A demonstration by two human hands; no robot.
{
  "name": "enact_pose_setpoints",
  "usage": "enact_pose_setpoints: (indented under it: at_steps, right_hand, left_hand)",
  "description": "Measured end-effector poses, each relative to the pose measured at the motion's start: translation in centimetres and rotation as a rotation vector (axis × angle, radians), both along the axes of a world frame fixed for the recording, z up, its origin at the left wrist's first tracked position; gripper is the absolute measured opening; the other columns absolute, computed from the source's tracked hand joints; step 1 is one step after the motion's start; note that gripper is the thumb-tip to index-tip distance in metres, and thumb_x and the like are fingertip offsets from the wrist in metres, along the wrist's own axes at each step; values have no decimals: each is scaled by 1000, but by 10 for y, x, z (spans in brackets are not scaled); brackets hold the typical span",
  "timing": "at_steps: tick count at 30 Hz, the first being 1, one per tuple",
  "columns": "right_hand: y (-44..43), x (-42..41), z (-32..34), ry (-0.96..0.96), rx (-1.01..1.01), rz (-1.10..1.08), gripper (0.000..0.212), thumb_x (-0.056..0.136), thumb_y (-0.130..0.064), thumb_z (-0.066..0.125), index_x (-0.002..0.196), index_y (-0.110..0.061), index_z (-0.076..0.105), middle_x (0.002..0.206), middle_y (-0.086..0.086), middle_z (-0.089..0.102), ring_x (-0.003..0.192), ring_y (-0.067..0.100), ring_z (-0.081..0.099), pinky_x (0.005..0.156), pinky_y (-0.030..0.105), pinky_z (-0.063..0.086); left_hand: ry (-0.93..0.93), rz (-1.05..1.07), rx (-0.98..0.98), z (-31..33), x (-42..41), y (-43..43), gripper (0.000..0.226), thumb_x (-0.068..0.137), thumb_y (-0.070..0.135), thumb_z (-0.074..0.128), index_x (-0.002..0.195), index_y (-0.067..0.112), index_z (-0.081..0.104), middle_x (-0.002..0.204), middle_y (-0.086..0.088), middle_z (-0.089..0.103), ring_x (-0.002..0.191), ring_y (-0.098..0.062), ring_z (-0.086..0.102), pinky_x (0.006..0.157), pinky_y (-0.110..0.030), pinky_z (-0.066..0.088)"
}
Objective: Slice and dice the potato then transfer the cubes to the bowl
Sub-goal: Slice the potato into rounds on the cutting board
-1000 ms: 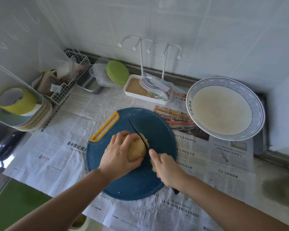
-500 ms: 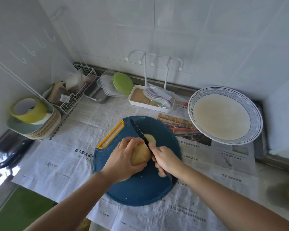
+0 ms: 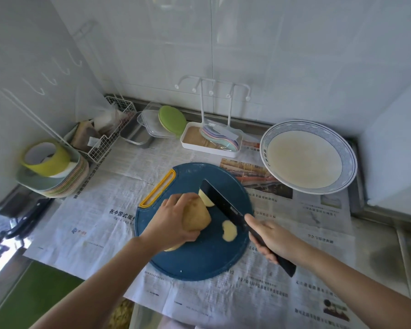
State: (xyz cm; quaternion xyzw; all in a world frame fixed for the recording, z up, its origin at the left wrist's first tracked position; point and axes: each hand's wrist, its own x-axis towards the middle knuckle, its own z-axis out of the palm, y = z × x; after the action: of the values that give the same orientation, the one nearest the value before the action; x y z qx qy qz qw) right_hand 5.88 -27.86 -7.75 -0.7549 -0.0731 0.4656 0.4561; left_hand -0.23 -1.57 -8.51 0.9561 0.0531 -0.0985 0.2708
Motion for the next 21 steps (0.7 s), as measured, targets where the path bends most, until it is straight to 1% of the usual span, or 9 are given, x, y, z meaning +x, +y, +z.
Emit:
enact_pose_setpoints:
  at_steps: [3,5,8,13,15,21]
  right_hand:
    - [-10,-16,-13,61,10,29,59,89,-67,37,65,-14,46,48,-1,41,38,15,35,42,26,35]
    - [-15,-23,-21,69,14,73,57,90,-65,38,62,-16,45,47,-1,40,37,14,35,41,26,35]
    - [-24,-25,-29,68,-4,124,56,90,-65,39,62,-17,45,46,-1,40,36,13,34,39,23,33]
    - [-38,-9,-34,44,-99,236,55,84,-68,42,66,-17,49,46,-4,42,37,12,34,38,20,32]
    - [-37,3,-33,33,-127,257,54,83,-68,42,68,-16,49,47,-4,42,37,12,35,39,20,33]
    - [-18,39,-24,-54,-142,228,56,84,-68,39,68,-16,48,44,-5,41,36,13,35,43,23,35]
  left_hand:
    - [-52,117,-72,-4,-11,3,82,62,37,82,130,41,37,124,15,38,118,-16,39,93,-27,34]
    - [-70,194,-97,-8,-18,7,80,61,37,82,127,43,37,124,14,41,115,-15,41,90,-28,36]
    - [-82,252,-96,-11,-26,12,80,61,38,84,127,41,38,121,11,43,111,-14,44,86,-28,37]
    - [-103,270,-77,-6,-32,6,80,63,36,85,128,35,38,116,13,40,106,-11,42,84,-25,35]
    - [-121,285,-96,-6,-32,5,80,62,34,85,127,34,39,116,13,41,106,-11,42,85,-23,33]
    - [-122,238,-91,-5,-27,-3,79,62,38,84,127,36,38,119,13,42,109,-10,42,87,-22,33]
